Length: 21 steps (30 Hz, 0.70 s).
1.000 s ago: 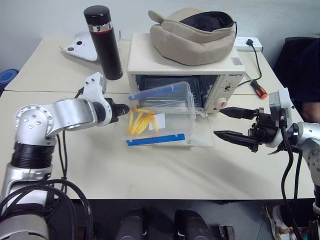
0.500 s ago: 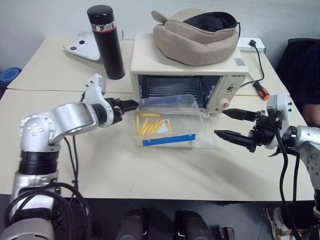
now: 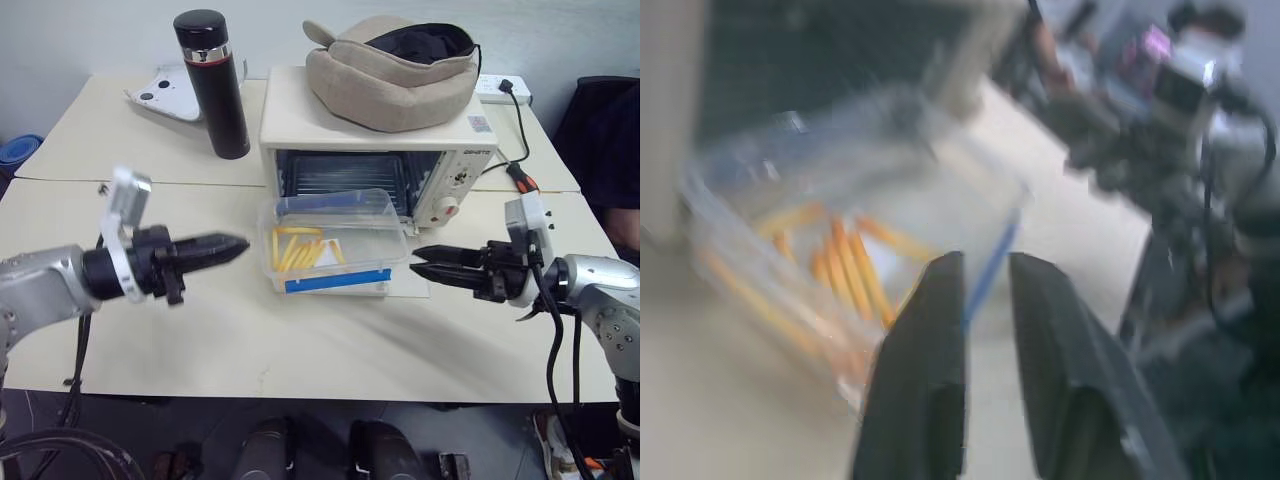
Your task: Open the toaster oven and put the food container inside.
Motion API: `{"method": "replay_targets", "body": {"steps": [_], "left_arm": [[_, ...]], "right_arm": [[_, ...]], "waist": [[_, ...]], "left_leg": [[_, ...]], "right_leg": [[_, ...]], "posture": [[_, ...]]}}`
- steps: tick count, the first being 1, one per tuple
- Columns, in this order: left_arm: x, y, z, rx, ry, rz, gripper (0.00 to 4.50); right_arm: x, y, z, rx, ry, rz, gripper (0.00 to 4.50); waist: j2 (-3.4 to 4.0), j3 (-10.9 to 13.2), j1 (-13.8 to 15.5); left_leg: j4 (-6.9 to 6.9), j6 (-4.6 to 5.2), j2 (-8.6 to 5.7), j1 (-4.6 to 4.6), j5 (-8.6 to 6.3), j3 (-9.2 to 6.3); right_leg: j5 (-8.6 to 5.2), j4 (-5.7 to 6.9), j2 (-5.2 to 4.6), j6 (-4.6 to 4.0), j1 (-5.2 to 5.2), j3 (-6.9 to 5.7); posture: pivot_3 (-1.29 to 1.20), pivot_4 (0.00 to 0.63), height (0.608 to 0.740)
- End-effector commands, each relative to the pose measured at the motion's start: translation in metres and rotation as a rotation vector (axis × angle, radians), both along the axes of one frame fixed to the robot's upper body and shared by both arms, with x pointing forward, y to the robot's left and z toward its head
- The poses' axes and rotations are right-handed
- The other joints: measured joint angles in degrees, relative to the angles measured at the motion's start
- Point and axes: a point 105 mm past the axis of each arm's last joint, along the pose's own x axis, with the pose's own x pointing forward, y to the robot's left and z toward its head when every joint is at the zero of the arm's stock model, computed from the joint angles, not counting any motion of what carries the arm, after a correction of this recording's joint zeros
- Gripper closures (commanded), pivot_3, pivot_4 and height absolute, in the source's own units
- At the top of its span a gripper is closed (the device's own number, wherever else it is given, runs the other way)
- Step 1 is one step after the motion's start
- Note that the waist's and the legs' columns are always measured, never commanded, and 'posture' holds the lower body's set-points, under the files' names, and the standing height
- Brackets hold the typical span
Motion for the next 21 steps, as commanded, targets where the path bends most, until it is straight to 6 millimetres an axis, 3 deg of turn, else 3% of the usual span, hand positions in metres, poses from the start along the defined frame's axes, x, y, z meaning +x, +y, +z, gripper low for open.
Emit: {"method": "replay_targets", "body": {"steps": [1,4,8,12,15,21], "left_arm": [[-0.011,-0.006,-0.028,0.230,-0.070,-0.104,4.50],[0.006,-0.006,-0.051,0.359,-0.135,-0.060,4.50],[0.037,-0.022,-0.061,0.357,-0.217,0.031,4.50],[0.059,-0.043,-0.050,0.282,-0.308,0.116,4.50],[0.063,-0.058,-0.039,0.218,-0.347,0.140,4.50],[0.090,-0.067,-0.023,0.115,-0.381,0.298,4.50]], "right_arm": [[-0.014,0.020,-0.014,-0.057,0.008,0.103,4.43],[-0.006,0.030,-0.034,-0.126,-0.016,0.081,4.43],[0.016,0.038,-0.054,-0.176,-0.044,-0.034,4.43],[0.027,0.047,-0.049,-0.111,-0.089,-0.098,4.43],[0.054,0.045,-0.042,-0.058,-0.133,-0.275,4.43],[0.087,0.055,-0.030,-0.008,-0.201,-0.422,4.43]], "waist": [[0.01,0.00,-0.04],[0.01,0.00,0.13],[0.02,-0.01,0.31],[0.01,-0.01,0.30],[0.00,-0.02,-0.21],[-0.01,-0.02,-1.02]], "left_leg": [[-0.04,-0.02,-0.01,0.02,-0.01,0.00],[-0.08,-0.20,-0.02,0.01,-0.16,-0.01],[-0.05,-0.19,-0.02,-0.02,-0.22,-0.03],[0.00,0.12,-0.03,-0.09,-0.11,-0.06],[0.02,0.17,-0.02,-0.12,-0.08,-0.04],[0.16,0.16,-0.02,-0.09,0.00,-0.07]], "right_leg": [[0.00,-0.01,-0.03,-0.01,0.00,0.00],[0.00,-0.03,-0.09,-0.03,-0.01,0.02],[0.01,0.00,-0.14,-0.06,-0.02,0.01],[0.02,0.08,-0.14,-0.04,-0.02,-0.06],[0.05,0.15,-0.10,0.01,0.00,-0.08],[0.06,0.40,-0.09,0.04,0.01,-0.11]], "posture": [[0.00,0.150,0.740],[0.00,0.150,0.740],[0.00,0.150,0.740],[0.00,0.150,0.740],[0.00,0.150,0.740],[0.00,0.150,0.740]]}}
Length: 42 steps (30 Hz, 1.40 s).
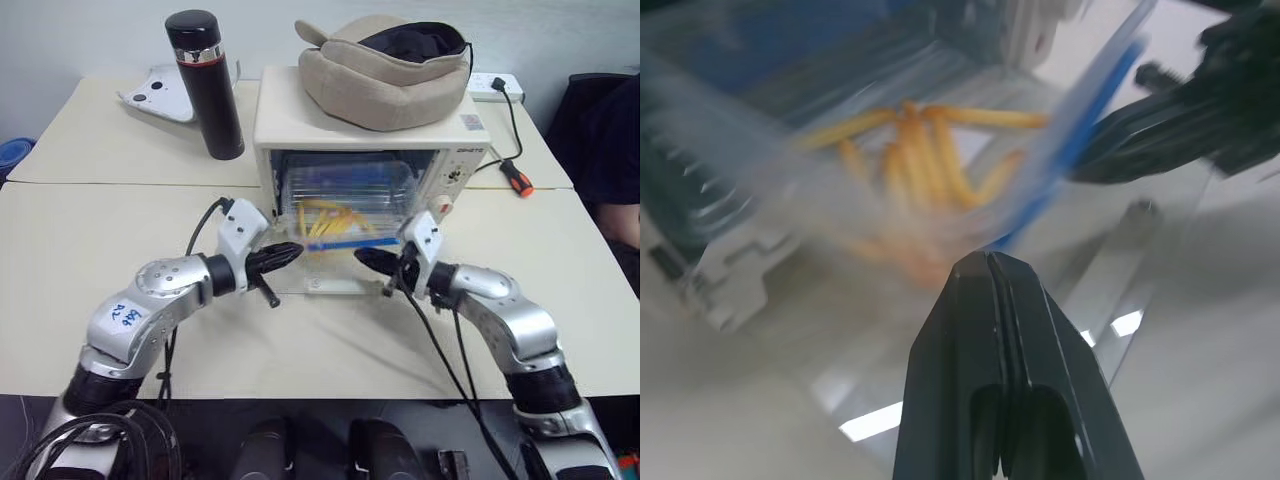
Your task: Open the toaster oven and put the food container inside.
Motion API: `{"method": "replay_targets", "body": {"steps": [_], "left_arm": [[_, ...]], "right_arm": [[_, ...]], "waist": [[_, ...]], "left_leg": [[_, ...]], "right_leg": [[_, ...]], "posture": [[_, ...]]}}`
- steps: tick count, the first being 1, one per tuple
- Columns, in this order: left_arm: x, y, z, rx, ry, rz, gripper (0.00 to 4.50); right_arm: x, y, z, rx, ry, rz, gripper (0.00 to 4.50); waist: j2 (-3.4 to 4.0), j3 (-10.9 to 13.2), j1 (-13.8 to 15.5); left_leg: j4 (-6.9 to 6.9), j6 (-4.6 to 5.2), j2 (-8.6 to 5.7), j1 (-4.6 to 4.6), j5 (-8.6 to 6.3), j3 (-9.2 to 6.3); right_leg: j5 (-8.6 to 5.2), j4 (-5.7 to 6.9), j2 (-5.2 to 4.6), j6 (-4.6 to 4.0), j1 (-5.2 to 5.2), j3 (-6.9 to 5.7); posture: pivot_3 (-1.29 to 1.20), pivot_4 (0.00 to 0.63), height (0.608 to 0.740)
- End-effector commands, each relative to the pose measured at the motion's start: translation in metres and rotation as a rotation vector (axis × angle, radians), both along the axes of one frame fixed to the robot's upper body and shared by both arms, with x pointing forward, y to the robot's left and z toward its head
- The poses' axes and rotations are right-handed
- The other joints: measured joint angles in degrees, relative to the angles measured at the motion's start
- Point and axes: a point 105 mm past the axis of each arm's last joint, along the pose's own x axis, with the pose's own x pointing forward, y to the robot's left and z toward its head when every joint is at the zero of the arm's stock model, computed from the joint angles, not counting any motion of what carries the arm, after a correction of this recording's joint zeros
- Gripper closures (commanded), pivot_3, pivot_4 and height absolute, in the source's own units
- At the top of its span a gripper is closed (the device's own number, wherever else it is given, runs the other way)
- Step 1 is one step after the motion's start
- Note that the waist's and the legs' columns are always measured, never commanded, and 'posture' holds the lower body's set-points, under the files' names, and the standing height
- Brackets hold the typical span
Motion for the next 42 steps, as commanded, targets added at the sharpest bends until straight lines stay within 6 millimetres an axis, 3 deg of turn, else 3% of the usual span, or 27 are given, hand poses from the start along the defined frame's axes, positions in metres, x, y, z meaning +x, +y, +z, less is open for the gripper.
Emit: {"method": "replay_targets", "body": {"steps": [1,6,10,15,19,21,24,28,31,33,37,39,42], "left_arm": [[0.021,0.004,0.018,-0.051,-0.080,0.123,4.50],[0.035,-0.010,0.028,-0.053,-0.148,0.120,4.50],[0.059,-0.014,0.039,-0.087,-0.193,0.197,4.50],[0.068,-0.006,0.044,-0.114,-0.200,0.230,4.50],[0.041,-0.008,0.045,-0.145,-0.139,0.064,4.50],[0.018,0.004,0.047,-0.129,-0.114,-0.030,4.50],[-0.024,0.029,0.047,-0.017,-0.074,-0.199,3.93],[-0.063,0.062,0.048,0.140,0.021,-0.322,2.69],[-0.070,0.076,0.055,0.238,0.005,-0.320,1.77],[-0.072,0.080,0.065,0.265,-0.004,-0.332,1.20],[-0.080,0.081,0.079,0.277,0.017,-0.391,0.04],[-0.086,0.077,0.081,0.289,0.031,-0.430,0.04],[-0.079,0.075,0.084,0.319,-0.021,-0.398,0.04]], "right_arm": [[0.018,0.000,0.021,0.035,-0.104,-0.081,4.43],[0.045,0.004,0.027,0.076,-0.129,-0.159,4.43],[0.063,0.013,0.038,0.127,-0.142,-0.186,4.43],[0.066,0.015,0.044,0.145,-0.143,-0.168,4.43],[0.051,0.002,0.048,0.136,-0.131,-0.130,4.43],[0.026,-0.007,0.047,0.101,-0.100,-0.047,4.43],[-0.023,-0.020,0.036,0.028,0.006,0.104,4.50],[-0.074,-0.039,0.013,-0.033,0.180,0.192,4.50],[-0.095,-0.049,-0.005,-0.062,0.283,0.187,4.50],[-0.098,-0.051,-0.022,-0.091,0.307,0.137,4.50],[-0.081,-0.050,-0.054,-0.091,0.319,-0.018,4.50],[-0.069,-0.051,-0.068,-0.100,0.306,-0.085,4.50],[-0.044,-0.054,-0.065,-0.048,0.244,-0.175,4.50]], "waist": [[-0.01,0.00,-0.05],[0.00,0.00,-0.16],[-0.01,0.00,-0.19],[0.00,0.00,-0.35],[0.00,0.00,-0.36],[0.00,0.00,-0.23],[0.01,0.00,-0.27],[0.01,0.00,-0.30],[0.01,0.00,-0.13],[0.00,0.00,0.06],[-0.03,-0.02,-0.18],[0.00,-0.01,-0.41],[-0.02,-0.02,-1.04]], "left_leg": [[0.03,0.01,0.00,0.01,0.01,-0.01],[0.04,-0.02,0.00,0.00,0.04,0.00],[0.04,-0.01,0.00,0.00,0.06,0.03],[-0.01,-0.01,0.03,0.01,0.07,0.03],[-0.04,-0.01,0.03,-0.02,0.07,0.00],[-0.05,-0.01,0.02,-0.03,0.06,-0.02],[-0.16,-0.06,0.05,-0.02,0.03,-0.12],[-0.13,-0.09,0.08,0.05,0.01,-0.09],[-0.21,-0.12,0.08,0.17,-0.02,-0.11],[-0.22,-0.14,0.05,0.18,-0.03,-0.13],[-0.24,-0.15,0.05,0.13,-0.05,-0.15],[-0.30,-0.14,0.04,0.14,-0.05,-0.05],[-0.25,-0.15,0.08,0.14,-0.04,-0.02]], "right_leg": [[0.00,0.04,0.00,0.00,0.01,-0.01],[0.00,0.10,0.05,0.00,-0.01,-0.05],[0.00,0.10,0.10,0.00,-0.01,-0.15],[0.00,0.13,0.10,0.00,-0.06,-0.14],[0.00,0.13,0.05,0.00,-0.08,-0.12],[0.00,0.13,0.03,0.00,-0.08,-0.11],[-0.01,0.05,0.02,-0.01,-0.07,-0.10],[-0.05,-0.27,0.03,-0.08,0.05,-0.09],[-0.05,-0.32,-0.02,-0.10,0.12,-0.07],[-0.04,-0.32,-0.07,-0.12,0.12,-0.06],[-0.04,-0.33,-0.09,-0.13,0.04,-0.04],[-0.04,-0.33,-0.08,-0.13,0.00,0.04],[-0.05,-0.31,0.01,-0.15,0.01,0.03]], "posture": [[0.00,0.150,0.740],[0.00,0.150,0.740],[0.00,0.150,0.740],[0.00,0.150,0.740],[0.00,0.150,0.740],[0.00,0.150,0.740],[0.00,0.150,0.740],[0.00,0.150,0.740],[0.00,0.150,0.740],[0.00,0.150,0.740],[0.00,0.150,0.740],[0.00,0.150,0.740],[0.00,0.150,0.740]]}}
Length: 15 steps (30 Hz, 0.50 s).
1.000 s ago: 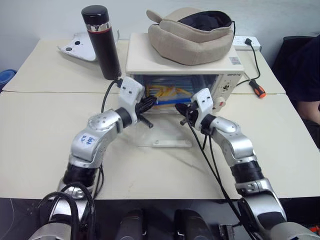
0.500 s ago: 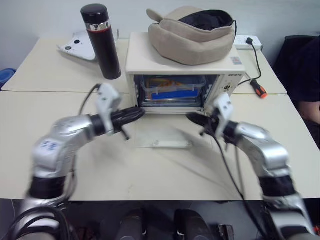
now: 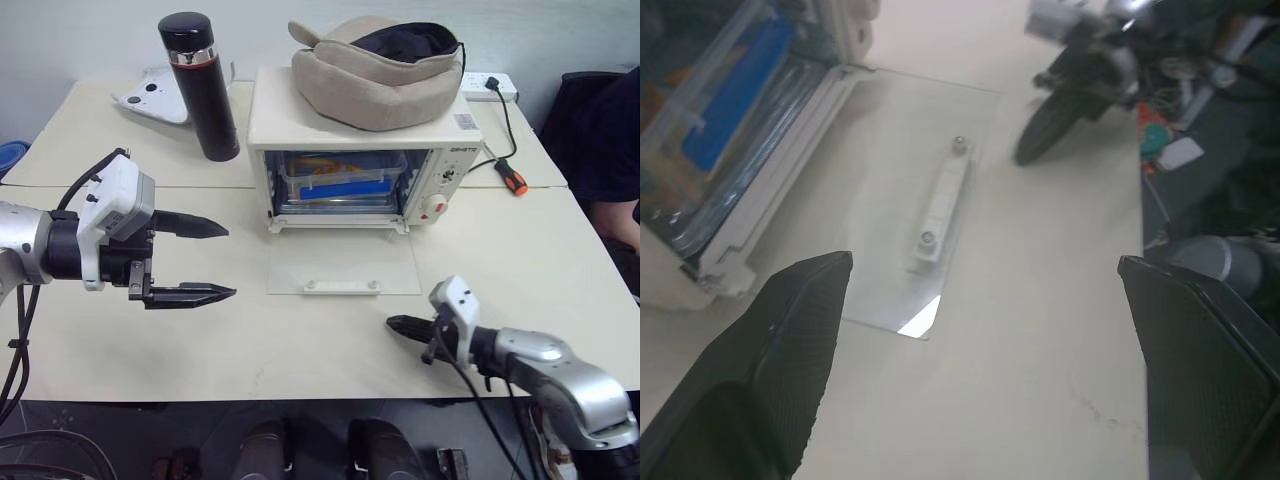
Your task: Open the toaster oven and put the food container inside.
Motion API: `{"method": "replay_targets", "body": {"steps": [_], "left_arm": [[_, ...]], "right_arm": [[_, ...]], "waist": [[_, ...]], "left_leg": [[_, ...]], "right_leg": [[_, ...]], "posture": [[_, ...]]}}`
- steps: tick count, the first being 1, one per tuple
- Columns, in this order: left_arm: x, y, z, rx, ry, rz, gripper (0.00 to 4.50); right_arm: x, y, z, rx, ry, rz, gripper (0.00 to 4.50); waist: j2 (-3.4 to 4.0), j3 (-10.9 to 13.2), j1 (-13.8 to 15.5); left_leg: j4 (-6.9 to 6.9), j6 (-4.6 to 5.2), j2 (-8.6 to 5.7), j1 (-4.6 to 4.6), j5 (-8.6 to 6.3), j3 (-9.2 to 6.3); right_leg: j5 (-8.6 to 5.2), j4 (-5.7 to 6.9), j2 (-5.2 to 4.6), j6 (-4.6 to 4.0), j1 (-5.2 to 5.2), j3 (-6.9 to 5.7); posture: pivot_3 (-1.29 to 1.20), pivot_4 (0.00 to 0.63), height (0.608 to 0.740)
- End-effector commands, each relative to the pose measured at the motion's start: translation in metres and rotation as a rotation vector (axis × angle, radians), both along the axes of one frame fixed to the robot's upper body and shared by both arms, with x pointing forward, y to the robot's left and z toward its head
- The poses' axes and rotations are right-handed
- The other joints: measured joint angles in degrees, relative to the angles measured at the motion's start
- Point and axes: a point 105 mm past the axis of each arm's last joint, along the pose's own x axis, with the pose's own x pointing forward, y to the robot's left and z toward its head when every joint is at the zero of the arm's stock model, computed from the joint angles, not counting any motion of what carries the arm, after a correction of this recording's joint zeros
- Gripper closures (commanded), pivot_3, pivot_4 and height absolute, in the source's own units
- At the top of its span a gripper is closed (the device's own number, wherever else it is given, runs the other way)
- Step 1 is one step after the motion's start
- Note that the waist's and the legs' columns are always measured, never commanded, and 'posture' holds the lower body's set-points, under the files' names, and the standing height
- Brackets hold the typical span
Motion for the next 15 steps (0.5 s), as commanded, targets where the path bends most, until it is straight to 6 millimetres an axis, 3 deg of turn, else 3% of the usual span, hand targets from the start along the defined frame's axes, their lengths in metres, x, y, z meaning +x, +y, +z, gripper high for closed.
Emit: {"method": "replay_targets", "body": {"steps": [1,7,10,13,15], "left_arm": [[0.006,-0.003,0.012,0.014,-0.091,0.023,0.04],[0.015,0.006,0.012,0.004,-0.117,0.067,0.04],[0.020,0.020,0.008,0.030,-0.113,0.098,0.00],[0.024,0.045,0.017,0.027,-0.095,0.156,0.00],[0.021,0.057,0.025,0.016,-0.080,0.172,0.00]], "right_arm": [[0.030,-0.012,0.007,0.010,-0.086,-0.145,4.50],[0.039,-0.015,0.071,0.173,-0.204,-0.074,4.50],[0.029,-0.031,0.112,0.218,-0.203,0.042,3.92],[0.011,-0.061,0.161,0.105,-0.240,0.186,2.79],[0.006,-0.083,0.181,0.029,-0.244,0.205,2.23]], "waist": [[-0.01,0.00,-0.30],[0.03,0.02,-0.54],[0.06,0.04,-0.54],[0.20,0.17,-0.37],[0.30,0.27,-0.40]], "left_leg": [[0.04,0.01,-0.01,-0.01,0.02,0.00],[0.00,0.04,-0.03,-0.03,0.05,-0.03],[0.04,0.08,-0.04,-0.07,0.04,0.00],[0.10,0.19,-0.03,-0.12,0.00,0.00],[0.10,0.21,-0.02,-0.10,-0.01,0.03]], "right_leg": [[0.00,0.04,0.00,0.01,0.00,0.00],[0.01,0.35,0.00,0.02,-0.04,0.00],[0.00,0.32,0.01,0.03,-0.05,-0.01],[0.00,0.25,0.00,0.03,-0.04,-0.06],[0.00,0.16,0.00,0.04,-0.04,-0.06]], "posture": [[0.00,0.150,0.740],[0.00,0.150,0.740],[0.00,0.150,0.740],[0.00,0.150,0.740],[0.00,0.150,0.740]]}}
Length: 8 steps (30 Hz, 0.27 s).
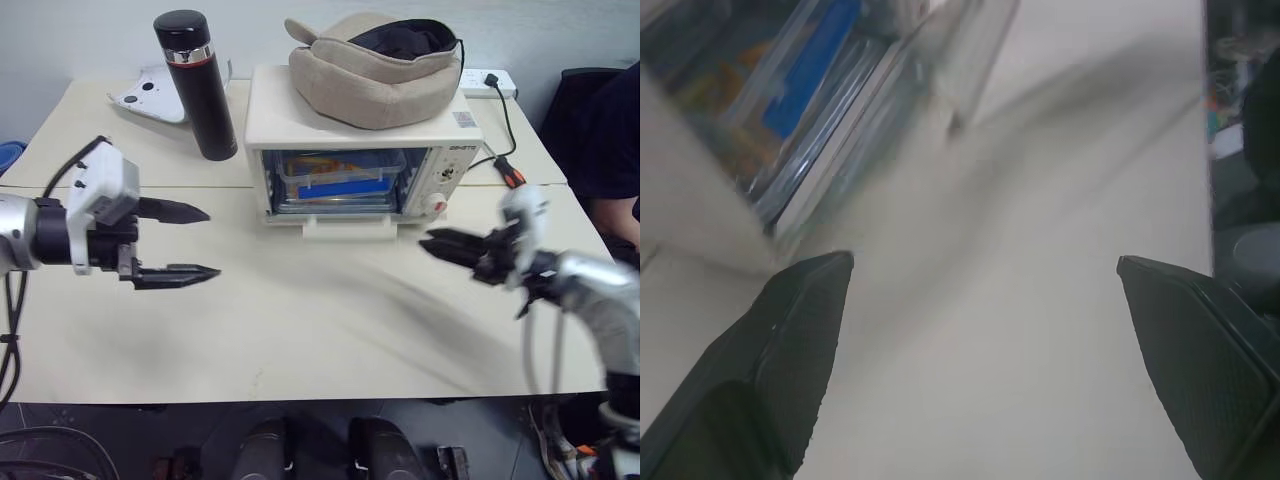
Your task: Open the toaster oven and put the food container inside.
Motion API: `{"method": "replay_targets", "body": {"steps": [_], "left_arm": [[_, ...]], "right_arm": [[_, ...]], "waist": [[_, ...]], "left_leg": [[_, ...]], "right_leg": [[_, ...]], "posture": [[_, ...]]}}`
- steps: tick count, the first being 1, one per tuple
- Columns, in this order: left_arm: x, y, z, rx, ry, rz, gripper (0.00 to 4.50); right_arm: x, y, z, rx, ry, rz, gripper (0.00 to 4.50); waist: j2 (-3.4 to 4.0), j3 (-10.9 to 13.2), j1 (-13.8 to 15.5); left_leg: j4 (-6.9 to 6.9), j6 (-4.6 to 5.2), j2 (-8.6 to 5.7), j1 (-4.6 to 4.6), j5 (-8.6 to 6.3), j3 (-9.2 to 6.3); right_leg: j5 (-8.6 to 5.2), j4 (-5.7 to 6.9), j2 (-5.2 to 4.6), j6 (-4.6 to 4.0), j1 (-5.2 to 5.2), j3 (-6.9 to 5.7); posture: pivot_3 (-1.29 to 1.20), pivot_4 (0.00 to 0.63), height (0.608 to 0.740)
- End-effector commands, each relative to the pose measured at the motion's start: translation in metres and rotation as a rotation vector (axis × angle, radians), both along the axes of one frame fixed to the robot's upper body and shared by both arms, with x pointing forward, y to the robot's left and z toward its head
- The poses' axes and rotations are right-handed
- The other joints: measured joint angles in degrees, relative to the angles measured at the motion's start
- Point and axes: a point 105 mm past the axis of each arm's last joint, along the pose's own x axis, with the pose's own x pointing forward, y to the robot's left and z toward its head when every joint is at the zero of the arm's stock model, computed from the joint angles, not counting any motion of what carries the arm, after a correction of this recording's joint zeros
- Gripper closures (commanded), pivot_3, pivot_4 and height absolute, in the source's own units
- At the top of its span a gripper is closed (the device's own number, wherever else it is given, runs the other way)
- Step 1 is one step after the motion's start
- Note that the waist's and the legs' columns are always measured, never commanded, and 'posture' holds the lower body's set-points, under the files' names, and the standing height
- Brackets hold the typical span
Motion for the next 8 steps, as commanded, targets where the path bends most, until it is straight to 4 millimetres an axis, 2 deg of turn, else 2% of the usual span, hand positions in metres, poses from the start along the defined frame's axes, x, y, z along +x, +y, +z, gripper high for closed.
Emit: {"method": "replay_targets", "body": {"steps": [1,4,6,7,8], "left_arm": [[-0.006,0.023,0.024,-0.006,-0.039,0.027,0.00],[-0.001,0.030,0.043,-0.065,-0.085,0.058,0.00],[0.001,0.032,0.059,-0.120,-0.121,0.070,0.00],[0.001,0.031,0.064,-0.136,-0.136,0.068,0.00],[0.000,0.031,0.064,-0.133,-0.146,0.070,0.00]], "right_arm": [[-0.017,-0.031,0.042,-0.078,-0.043,0.079,1.98],[-0.016,-0.049,0.058,-0.063,-0.033,0.080,0.94],[-0.009,-0.057,0.061,-0.083,-0.056,0.053,0.27],[-0.005,-0.060,0.062,-0.091,-0.071,0.036,0.06],[0.000,-0.061,0.062,-0.075,-0.089,0.017,0.06]], "waist": [[0.09,0.09,-0.03],[-0.04,0.05,-0.26],[-0.05,0.06,-0.30],[-0.04,0.06,-0.32],[-0.04,0.06,-0.32]], "left_leg": [[-0.03,0.03,-0.02,-0.01,-0.01,0.01],[-0.03,0.04,0.03,0.05,-0.04,0.01],[0.01,0.04,0.02,0.02,-0.04,0.04],[0.03,0.05,0.01,0.03,-0.05,0.07],[0.04,0.05,0.01,0.03,-0.04,0.09]], "right_leg": [[0.00,-0.15,-0.02,0.00,-0.01,-0.01],[0.00,-0.19,0.00,0.00,0.04,-0.02],[0.00,-0.17,-0.03,0.01,0.02,0.02],[0.01,-0.13,-0.04,0.01,0.02,0.04],[0.01,-0.10,-0.05,0.02,-0.01,0.06]], "posture": [[0.00,0.150,0.740],[0.00,0.150,0.740],[0.00,0.150,0.740],[0.00,0.150,0.740],[0.00,0.150,0.740]]}}
